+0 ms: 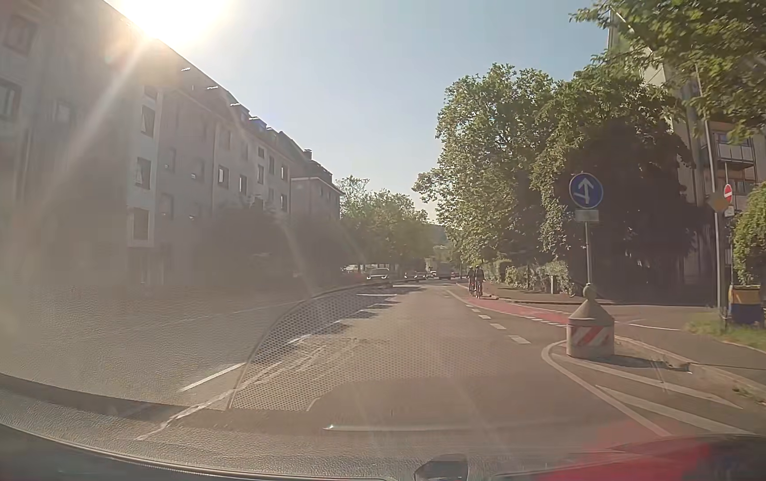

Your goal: Follow the waypoints while adhering to traffic rules and regulations

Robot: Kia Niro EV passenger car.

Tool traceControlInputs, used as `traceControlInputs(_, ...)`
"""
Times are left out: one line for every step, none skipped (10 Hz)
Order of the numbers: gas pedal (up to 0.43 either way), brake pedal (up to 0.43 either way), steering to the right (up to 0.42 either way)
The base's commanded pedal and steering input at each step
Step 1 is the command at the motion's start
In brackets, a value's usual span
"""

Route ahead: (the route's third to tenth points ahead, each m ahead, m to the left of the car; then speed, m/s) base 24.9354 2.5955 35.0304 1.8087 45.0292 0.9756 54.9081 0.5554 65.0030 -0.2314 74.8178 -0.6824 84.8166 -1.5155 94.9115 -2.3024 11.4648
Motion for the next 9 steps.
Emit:
traceControlInputs(0.067,0.0,0.006)
traceControlInputs(0.098,0.0,0.007)
traceControlInputs(0.098,0.0,0.009)
traceControlInputs(0.098,0.0,0.009)
traceControlInputs(0.098,0.0,0.01)
traceControlInputs(0.098,0.0,0.01)
traceControlInputs(0.098,0.0,0.011)
traceControlInputs(0.098,0.0,0.011)
traceControlInputs(0.098,0.0,0.011)
